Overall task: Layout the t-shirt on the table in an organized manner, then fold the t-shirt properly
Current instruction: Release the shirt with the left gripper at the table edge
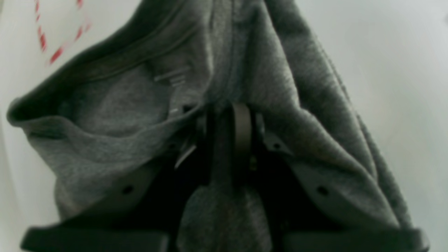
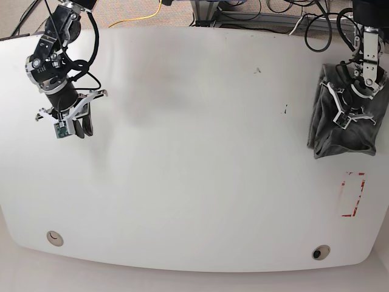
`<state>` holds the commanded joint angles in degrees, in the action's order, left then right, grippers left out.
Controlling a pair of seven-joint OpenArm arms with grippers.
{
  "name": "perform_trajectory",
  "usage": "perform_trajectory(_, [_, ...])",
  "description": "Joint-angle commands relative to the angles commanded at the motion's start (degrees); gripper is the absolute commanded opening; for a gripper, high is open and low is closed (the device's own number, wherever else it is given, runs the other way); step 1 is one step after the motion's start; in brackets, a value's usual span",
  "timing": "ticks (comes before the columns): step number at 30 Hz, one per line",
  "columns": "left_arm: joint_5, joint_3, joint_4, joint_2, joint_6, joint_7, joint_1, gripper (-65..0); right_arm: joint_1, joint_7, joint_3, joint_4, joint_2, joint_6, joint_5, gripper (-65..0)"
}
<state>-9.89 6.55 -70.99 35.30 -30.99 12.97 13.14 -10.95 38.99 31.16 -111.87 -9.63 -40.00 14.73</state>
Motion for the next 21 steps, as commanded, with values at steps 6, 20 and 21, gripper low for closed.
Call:
perform_trajectory(6, [0.44,2.11,2.37,4.31,-1.41,-0.35,0.26,-56.8,-2.02,-0.35,-0.18,-0.79,0.09,0.0,0.0,-54.1])
perform_trajectory(20, [1.93,6.77,-0.44,6.86,-1.58,-1.23,2.02,-56.8,-3.34,-0.35,0.18,-1.23,0.35,0.0,0.0,-54.1])
perform_trajectory(21, [1.93,6.86,-0.97,6.86,-1.58,-1.23,2.02,-56.8,-3.34,-0.35,0.18,-1.23,0.35,0.0,0.0,-54.1])
